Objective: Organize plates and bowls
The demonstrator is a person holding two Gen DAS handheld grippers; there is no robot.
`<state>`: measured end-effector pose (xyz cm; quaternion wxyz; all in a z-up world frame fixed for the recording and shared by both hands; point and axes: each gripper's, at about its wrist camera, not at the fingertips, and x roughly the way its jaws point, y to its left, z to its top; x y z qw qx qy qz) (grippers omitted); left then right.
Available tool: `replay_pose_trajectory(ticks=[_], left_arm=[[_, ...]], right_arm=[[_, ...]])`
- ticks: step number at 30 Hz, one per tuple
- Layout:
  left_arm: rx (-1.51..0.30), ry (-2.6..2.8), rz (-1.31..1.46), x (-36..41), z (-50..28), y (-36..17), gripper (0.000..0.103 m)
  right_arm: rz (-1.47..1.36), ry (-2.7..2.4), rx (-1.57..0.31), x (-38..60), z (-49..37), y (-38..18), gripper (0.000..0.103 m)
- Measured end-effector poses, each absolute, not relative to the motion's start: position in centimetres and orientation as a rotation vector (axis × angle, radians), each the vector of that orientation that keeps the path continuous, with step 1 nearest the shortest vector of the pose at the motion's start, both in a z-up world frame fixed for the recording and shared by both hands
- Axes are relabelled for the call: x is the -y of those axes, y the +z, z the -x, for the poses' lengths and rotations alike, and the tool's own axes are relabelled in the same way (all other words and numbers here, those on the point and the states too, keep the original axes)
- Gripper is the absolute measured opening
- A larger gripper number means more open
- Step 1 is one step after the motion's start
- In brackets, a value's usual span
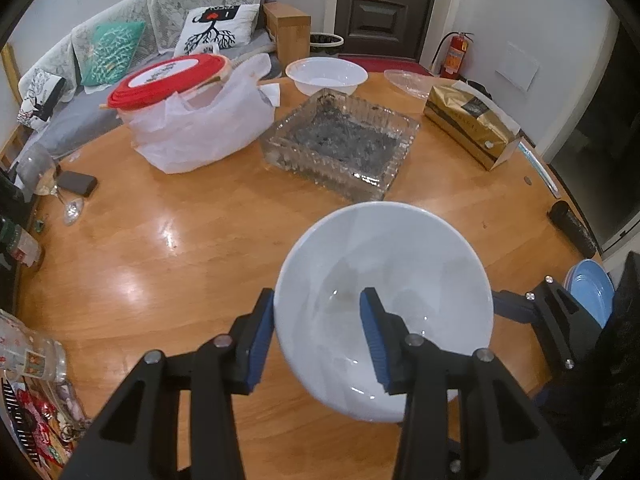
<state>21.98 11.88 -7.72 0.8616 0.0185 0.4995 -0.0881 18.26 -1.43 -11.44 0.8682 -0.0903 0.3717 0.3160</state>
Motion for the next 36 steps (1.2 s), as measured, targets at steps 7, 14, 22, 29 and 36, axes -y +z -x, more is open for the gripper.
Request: replay_pose_trajectory(ticks=[7, 14, 22, 29, 36], left_arm=[[-1.06, -0.195, -0.024, -11.9, -22.8, -9.0, 0.04], [-1.072, -0.205, -0.01, -12.0, -23.4, -9.8, 0.039], [-1.097, -0.224, 0.019, -12.5, -23.3, -11.0, 0.033], [-1.081, -0.227, 0.008, -12.7, -23.1, -11.1, 0.029], [-1.068, -0.235, 0.01, -12.9, -22.9, -11.1, 0.028]], right_arm=[[0.197, 0.686, -0.838, 0.3, -20.0, -13.3, 0.098], [0.226, 0.693, -0.852, -1.1, -20.7, -14.3, 0.098], [0.218, 0.713, -0.863, -1.8, -22.0, -14.8, 0.101], [0.189, 0.734, -0.899, -2.4, -23.0, -15.3, 0.102], [0.21, 0.727, -0.903, -2.8, -23.2, -15.6, 0.102]])
